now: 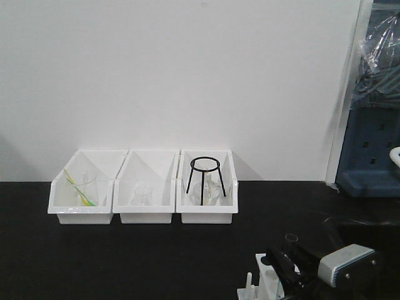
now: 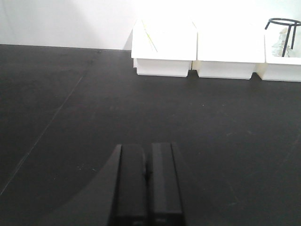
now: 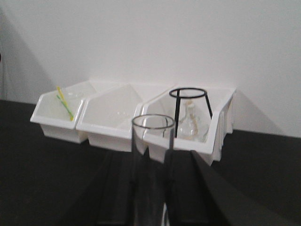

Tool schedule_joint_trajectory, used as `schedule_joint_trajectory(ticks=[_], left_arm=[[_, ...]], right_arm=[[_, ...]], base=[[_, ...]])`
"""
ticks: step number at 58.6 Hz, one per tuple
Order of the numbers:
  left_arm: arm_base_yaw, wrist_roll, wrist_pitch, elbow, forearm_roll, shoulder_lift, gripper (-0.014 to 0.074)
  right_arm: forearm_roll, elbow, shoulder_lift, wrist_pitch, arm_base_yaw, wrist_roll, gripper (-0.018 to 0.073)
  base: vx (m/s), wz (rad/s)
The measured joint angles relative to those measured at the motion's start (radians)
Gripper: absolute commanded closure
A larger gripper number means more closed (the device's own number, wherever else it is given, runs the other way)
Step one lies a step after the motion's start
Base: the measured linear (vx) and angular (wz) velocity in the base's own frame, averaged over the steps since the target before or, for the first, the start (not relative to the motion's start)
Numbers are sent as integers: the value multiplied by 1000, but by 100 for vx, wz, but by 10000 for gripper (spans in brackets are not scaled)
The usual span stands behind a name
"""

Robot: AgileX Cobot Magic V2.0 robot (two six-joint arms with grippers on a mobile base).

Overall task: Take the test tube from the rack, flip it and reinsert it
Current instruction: 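Lower the test tube back into its rack hole with the right gripper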

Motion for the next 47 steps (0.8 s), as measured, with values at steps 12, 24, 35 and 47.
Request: schedule_joint_trajectory(ticks=[12,24,35,47], left_arm=[[0,0,0,0,0,0,603],[0,0,0,0,0,0,603],[0,0,0,0,0,0,603],[0,0,0,0,0,0,603]], right_arm=[[-15,-2,92,-2,0,19,568],[-17,-5,97,-6,0,22,559],[-20,-5,97,-6,0,22,464],[-34,-5,97,-8,0,9,265]], base=[[0,0],[0,0],[0,0],[0,0]])
